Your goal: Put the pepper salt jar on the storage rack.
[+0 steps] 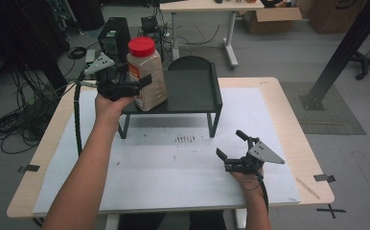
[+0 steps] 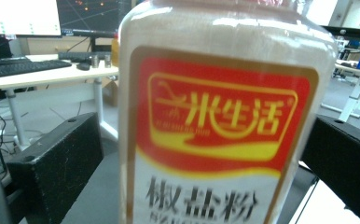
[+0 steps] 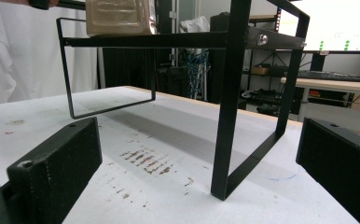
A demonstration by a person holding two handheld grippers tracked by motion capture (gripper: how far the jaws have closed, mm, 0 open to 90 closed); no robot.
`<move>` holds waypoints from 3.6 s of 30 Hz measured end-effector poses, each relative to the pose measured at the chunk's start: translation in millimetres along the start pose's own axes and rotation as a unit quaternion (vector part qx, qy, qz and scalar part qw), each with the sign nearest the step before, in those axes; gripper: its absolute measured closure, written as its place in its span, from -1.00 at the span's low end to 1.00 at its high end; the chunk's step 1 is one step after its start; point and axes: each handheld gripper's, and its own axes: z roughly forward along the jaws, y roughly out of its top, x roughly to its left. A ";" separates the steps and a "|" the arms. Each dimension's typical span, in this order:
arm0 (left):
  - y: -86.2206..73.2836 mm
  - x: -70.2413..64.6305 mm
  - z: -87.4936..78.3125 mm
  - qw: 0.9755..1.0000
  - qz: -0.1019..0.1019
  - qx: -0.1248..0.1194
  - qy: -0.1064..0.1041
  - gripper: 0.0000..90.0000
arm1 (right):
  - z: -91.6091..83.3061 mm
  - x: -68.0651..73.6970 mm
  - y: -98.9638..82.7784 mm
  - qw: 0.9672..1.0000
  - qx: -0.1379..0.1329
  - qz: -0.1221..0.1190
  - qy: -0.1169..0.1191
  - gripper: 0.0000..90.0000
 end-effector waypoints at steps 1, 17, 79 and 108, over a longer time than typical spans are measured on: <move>-0.6 0.6 -2.0 1.000 0.003 0.003 -0.001 -0.99 | 0.0 0.0 0.0 1.000 0.000 0.000 0.000 -1.00; -5.5 -4.0 -34.4 1.000 0.004 -0.007 -0.007 -0.99 | 0.3 0.3 0.0 1.000 0.000 0.000 0.000 -1.00; -148.4 -28.4 -85.5 0.998 0.048 -0.049 -0.016 -1.00 | 0.5 0.3 0.1 1.000 0.002 -0.001 0.000 -1.00; -201.8 -17.0 -96.9 0.999 0.042 -0.031 0.008 -0.99 | 0.4 0.4 0.1 1.000 0.003 -0.002 0.000 -1.00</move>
